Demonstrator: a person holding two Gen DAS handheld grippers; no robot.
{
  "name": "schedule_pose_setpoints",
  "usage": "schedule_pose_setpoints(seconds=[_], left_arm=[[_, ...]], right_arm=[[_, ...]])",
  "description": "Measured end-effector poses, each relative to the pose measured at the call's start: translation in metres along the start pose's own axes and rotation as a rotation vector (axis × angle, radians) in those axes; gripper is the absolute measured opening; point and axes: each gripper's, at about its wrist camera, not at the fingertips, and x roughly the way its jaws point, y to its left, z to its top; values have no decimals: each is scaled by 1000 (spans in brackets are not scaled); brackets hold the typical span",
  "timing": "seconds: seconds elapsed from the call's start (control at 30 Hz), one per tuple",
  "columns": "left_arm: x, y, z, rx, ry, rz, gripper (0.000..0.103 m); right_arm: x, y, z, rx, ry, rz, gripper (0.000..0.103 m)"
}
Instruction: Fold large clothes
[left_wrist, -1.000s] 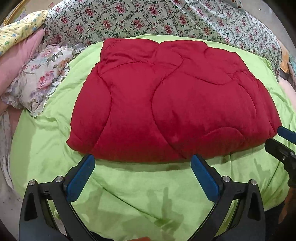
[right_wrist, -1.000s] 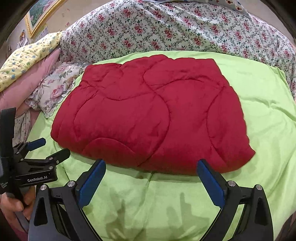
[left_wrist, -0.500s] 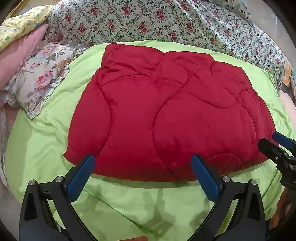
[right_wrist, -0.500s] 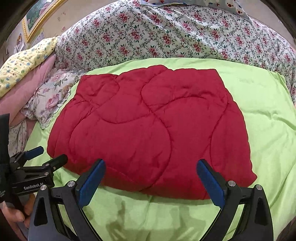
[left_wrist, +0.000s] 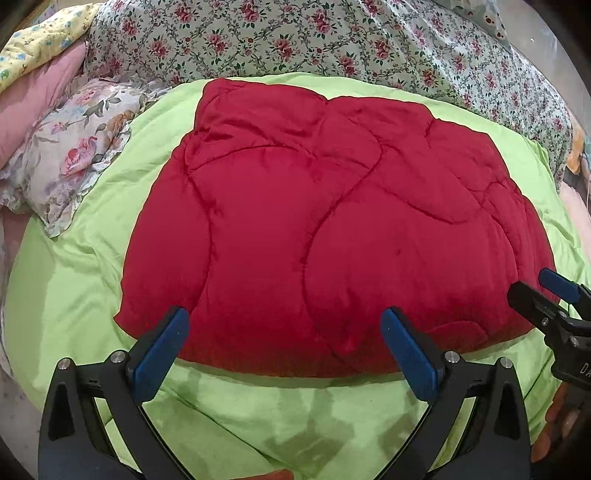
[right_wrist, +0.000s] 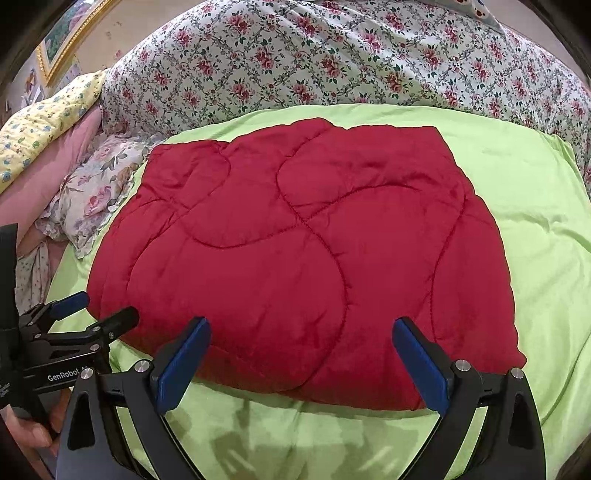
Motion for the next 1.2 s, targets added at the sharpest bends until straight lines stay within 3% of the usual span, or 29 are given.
schedule_pose_setpoints(seconds=[1.2], left_arm=[[2, 3, 9, -6, 2, -6, 103]], right_arm=[[4, -1, 8, 10, 12, 5, 99]])
